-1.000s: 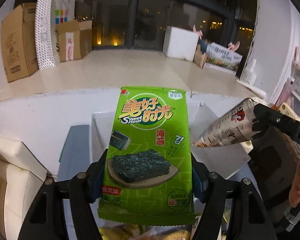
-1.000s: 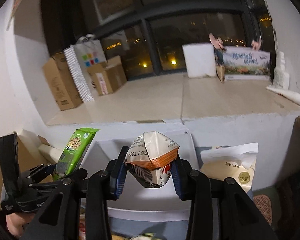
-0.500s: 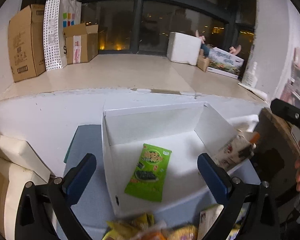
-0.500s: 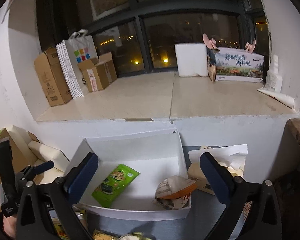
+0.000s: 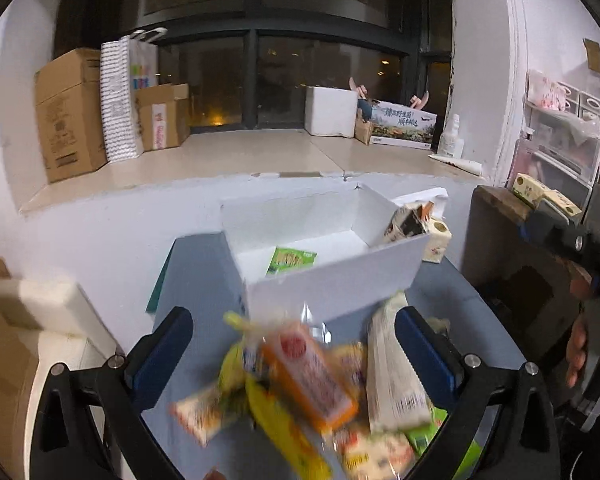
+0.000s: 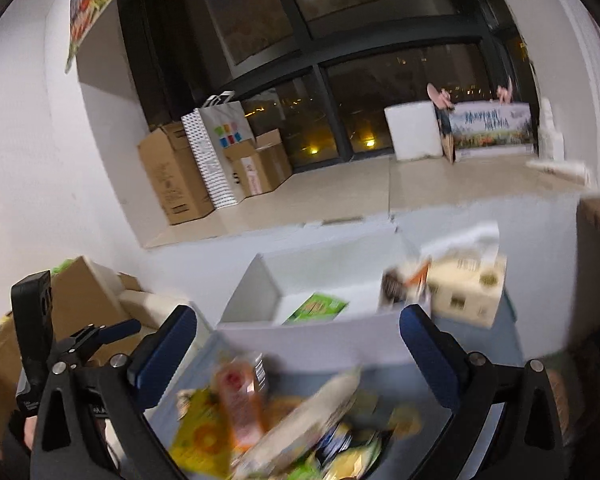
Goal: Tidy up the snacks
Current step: 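Release the seaweed pack and white-orange bag into the white box, then grasp the yellow snack bag with the left gripper while the right grasps a white cracker bag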
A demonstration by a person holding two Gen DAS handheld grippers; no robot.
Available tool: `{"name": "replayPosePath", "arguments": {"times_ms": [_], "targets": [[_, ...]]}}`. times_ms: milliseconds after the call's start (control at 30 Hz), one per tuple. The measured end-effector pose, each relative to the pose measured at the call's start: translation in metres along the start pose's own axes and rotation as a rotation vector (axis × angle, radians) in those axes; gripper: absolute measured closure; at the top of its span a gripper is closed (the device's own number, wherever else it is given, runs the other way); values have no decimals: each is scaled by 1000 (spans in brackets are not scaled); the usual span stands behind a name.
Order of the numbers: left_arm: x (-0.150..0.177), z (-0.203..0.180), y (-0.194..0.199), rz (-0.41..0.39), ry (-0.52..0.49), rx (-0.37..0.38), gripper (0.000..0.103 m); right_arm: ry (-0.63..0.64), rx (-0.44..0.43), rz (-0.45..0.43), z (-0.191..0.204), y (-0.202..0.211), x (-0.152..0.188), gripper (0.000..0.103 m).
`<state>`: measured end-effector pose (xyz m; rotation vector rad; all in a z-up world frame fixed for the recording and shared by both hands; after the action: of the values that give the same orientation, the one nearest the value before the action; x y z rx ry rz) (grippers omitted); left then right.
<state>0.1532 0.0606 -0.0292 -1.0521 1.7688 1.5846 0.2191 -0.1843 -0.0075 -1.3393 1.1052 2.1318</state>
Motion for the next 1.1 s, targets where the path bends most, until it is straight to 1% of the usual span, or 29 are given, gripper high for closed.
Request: {"name": "replayPosePath", "arguments": {"times_ms": [67,133,233,300,367,533,633,800,933,1000,1100], "targets": [[19,5,15,-8,35,0,0,-21,-1,22,6,10,24,0],[40,11,27,-9,74,-10,0,-35,-8,68,13,17,50,0],[62,14,37,-22,101,7,0,-56,-13,126,23,22,87,0],[73,15,40,-10,107,-22,0,-48,11,153,27,22,101,0],[80,14,43,-4,113,-14,0,-37,40,166,28,21,108,0],[86,7,52,-17,106,-1,0,-61,20,184,29,16,108,0],[88,6,52,-13,114,15,0,-72,4,218,30,3,108,0],[89,7,52,-12,121,18,0,-111,-45,290,32,-36,109,0],[92,12,52,-21,143,38,0,-173,-54,351,25,-76,111,0],[94,16,49,-11,151,28,0,-210,-66,380,21,-96,114,0],[98,22,44,0,166,24,0,-249,-55,410,14,-115,118,0]]}}
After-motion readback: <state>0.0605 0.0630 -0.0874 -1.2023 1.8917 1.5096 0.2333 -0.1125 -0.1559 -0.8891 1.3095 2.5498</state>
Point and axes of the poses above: each gripper's, at about its wrist camera, not at the fingertips, and y roughly against the way its jaws point, z to its left, x to its underside, the point moved 4 cm from there along -y, roughly the way its jaws point, and after that the axes turned 7 degrees about y, right-handed, at the moved point
